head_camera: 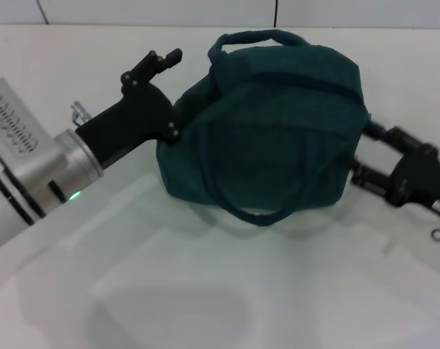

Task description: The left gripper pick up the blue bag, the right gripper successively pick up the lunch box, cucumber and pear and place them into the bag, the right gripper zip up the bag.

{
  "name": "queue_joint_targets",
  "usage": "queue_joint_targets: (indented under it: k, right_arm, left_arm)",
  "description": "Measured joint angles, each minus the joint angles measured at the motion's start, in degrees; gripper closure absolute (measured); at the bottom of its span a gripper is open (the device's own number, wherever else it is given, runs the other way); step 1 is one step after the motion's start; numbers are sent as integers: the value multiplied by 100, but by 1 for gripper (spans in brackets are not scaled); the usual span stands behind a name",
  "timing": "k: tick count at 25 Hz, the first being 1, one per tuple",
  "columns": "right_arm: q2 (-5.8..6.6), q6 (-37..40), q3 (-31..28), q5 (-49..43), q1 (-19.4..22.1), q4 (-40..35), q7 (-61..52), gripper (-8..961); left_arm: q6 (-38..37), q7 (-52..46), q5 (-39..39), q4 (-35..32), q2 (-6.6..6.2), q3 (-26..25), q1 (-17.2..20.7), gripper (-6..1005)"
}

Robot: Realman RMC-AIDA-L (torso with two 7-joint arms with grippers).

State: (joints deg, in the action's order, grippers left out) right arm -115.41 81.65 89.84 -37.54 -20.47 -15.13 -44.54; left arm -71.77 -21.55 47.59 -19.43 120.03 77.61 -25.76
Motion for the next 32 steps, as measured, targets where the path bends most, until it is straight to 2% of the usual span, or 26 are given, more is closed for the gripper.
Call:
queue_joint_targets:
  k: [5,8,10,15,17,20,23,27,29,32]
  right_arm:
    - [11,-60,-744,2,8,7,35,171]
    - [34,-112,-1044,-14,-26,-8,42,171]
    - [43,14,-1211,11,-19,-42,41,170]
    - [19,1043,-1847,55,148,14,113,170]
    - [48,1457,-1880,26,169,2,84,207]
    - [159,1876,-1788,-207,142,-48,21,262]
    - [327,1975,-1773,-781,33,-177,-387,318]
    - [508,1922,-1775,-1570,-210,-323,-976,359]
    - [501,1883,-1775,-1945,-365,-334,-1015,379]
    - [421,1654,-1783,-2323,-567,-349,-1019,378]
  left_arm:
    - [-529,251,175,19,-53,3,196,111]
    - [-796,673,512,44,-31,9,299,111]
    - [-1032,832,466,48,-10,-6,422,111]
    - [-1734,812,-502,207,-5,-19,514,111]
    - [-1970,757,-750,244,-20,-13,497,111]
    - [-2105,442,-762,169,-60,-21,460,111]
    - [-2112,-419,-535,-64,-215,-9,447,111]
    - [-2122,-2006,114,-284,-589,-26,201,111]
    - [-2111,-2608,436,-265,-709,-27,17,111]
    - [-2035,-3151,649,-255,-730,-31,-83,111]
